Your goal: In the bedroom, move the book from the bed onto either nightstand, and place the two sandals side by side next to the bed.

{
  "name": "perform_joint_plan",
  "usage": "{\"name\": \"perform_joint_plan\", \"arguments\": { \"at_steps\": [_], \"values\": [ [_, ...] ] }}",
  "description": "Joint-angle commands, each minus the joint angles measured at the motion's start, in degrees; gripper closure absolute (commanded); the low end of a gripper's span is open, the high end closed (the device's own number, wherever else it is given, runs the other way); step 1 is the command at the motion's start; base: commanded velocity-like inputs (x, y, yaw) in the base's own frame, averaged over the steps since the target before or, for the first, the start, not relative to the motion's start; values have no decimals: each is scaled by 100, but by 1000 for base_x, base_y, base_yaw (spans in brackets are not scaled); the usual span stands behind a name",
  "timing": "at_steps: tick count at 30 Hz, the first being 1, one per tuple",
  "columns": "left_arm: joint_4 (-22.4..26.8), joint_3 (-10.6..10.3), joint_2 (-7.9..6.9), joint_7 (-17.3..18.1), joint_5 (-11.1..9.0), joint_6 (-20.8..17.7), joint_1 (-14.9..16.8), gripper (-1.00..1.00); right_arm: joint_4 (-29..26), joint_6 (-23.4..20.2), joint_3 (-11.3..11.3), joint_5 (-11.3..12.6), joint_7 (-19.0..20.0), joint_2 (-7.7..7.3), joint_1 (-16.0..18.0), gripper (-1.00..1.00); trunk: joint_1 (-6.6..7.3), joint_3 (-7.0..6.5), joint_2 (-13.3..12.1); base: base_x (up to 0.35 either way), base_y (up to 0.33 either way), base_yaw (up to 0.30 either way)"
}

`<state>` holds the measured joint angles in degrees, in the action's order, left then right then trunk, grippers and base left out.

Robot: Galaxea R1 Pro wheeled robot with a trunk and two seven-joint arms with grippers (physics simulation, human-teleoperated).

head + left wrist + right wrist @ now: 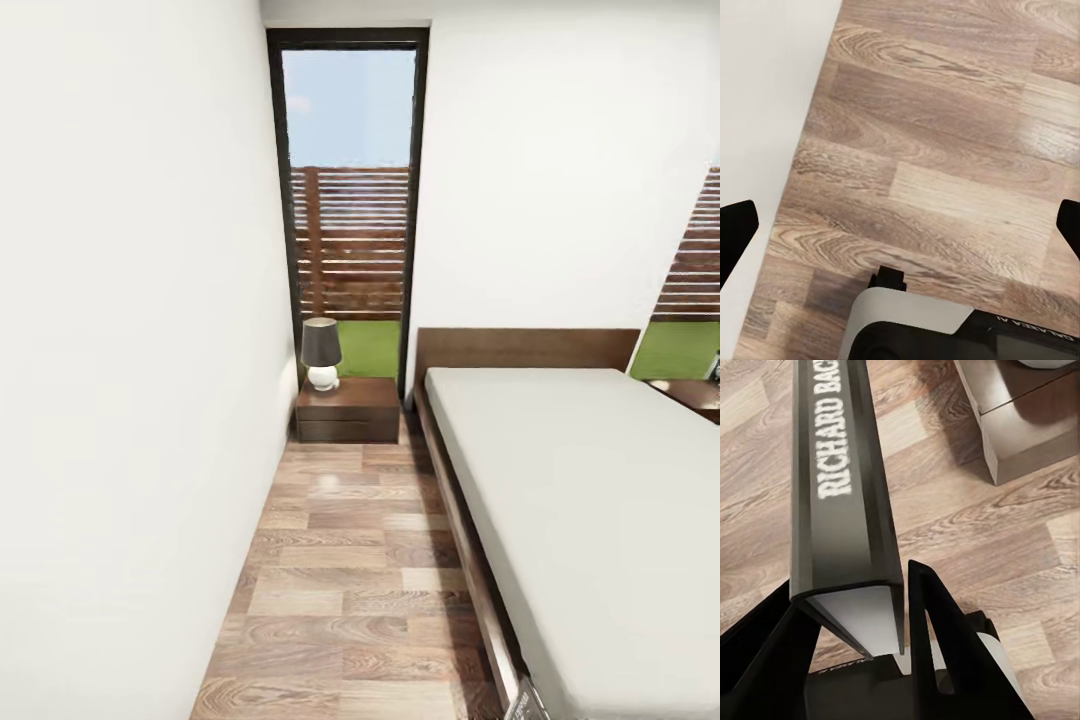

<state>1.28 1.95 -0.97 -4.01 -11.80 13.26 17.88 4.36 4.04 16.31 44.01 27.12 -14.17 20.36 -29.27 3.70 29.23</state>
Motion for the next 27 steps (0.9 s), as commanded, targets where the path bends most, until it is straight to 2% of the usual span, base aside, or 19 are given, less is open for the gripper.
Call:
{"name": "perform_joint_plan", "arguments": {
  "at_steps": [1, 15, 27],
  "values": [
    [-5, 16, 1, -3, -7, 18, 5, -100, 27, 36, 47, 37, 38, 2, 12, 100, -3, 12, 11, 1, 2, -36],
    [-5, 16, 1, -3, -7, 18, 5, -100, 29, 36, 47, 37, 39, -3, 12, 100, -3, 12, 11, 14, 0, -4],
    [-5, 16, 1, -3, -7, 18, 5, -100, 27, 36, 47, 37, 38, 2, 12, 100, -3, 12, 11, 278, 0, 0]
  ]
}}
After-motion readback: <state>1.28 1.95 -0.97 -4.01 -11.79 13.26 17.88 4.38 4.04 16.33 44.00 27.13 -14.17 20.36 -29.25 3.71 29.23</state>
